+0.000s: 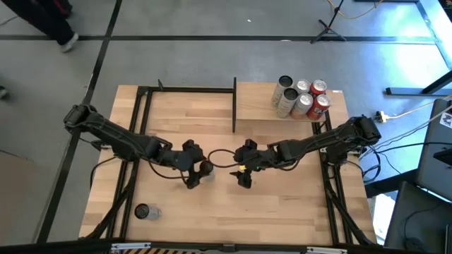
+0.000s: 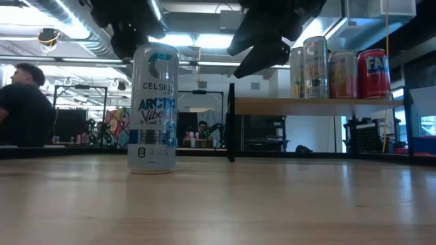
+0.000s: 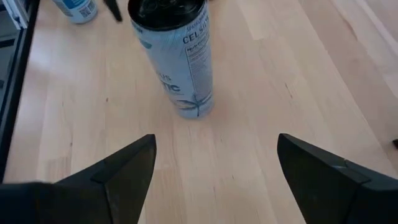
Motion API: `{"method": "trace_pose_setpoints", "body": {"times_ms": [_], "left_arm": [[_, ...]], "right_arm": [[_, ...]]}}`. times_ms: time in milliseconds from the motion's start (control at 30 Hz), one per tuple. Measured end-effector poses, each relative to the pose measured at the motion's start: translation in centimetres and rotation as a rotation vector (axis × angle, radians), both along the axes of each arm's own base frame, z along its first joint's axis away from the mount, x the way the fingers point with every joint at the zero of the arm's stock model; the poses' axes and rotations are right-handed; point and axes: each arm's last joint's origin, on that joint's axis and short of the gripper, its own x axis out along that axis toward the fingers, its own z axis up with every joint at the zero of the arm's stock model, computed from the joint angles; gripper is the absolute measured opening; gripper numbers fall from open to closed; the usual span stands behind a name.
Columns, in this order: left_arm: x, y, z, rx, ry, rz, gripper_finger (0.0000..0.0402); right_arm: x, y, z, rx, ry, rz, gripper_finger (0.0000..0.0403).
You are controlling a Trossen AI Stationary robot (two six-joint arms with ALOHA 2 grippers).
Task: Place canned beverage on shelf
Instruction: Put the top white blue soda can on the shelf
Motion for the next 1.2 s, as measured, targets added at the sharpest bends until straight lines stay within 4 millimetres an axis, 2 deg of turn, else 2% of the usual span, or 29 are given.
{"method": "trace_pose_setpoints", "body": {"times_ms": [333, 467, 600, 700, 900, 1067, 1200], "left_arm": [[0.9, -0.3, -1.8, 0.034, 0.062, -0.023, 0.0310], [1.0, -0.2, -2.0, 0.053, 0.075, -0.028, 0.0270], [1.3, 0.0, -1.5, 0.037, 0.069, -0.039, 0.0226], [2.1, -0.1, 0.6, 0.030, 0.022, -0.067, 0.0226], [3.5, 0.6, 7.0, 0.038, -0.103, -0.081, 0.0226], [3.9, 3.0, 12.8, 0.058, -0.205, -0.010, 0.0226], [4.4, 5.5, 15.8, 0.116, -0.217, 0.030, 0.0226]], "right_arm": [[-0.1, 0.0, 0.0, -0.004, 0.004, 0.004, 0.0325], [-0.8, 0.5, 1.0, -0.002, -0.010, 0.021, 0.0325], [-2.5, 1.0, 3.3, 0.010, -0.060, 0.042, 0.0325], [-4.5, 1.5, 5.8, 0.027, -0.126, 0.047, 0.0325], [-9.5, 1.7, 10.5, 0.090, -0.258, 0.053, 0.0325], [-13.0, 1.4, 13.3, 0.137, -0.364, 0.070, 0.0325], [-14.7, 0.8, 14.5, 0.156, -0.404, 0.076, 0.0325]]}}
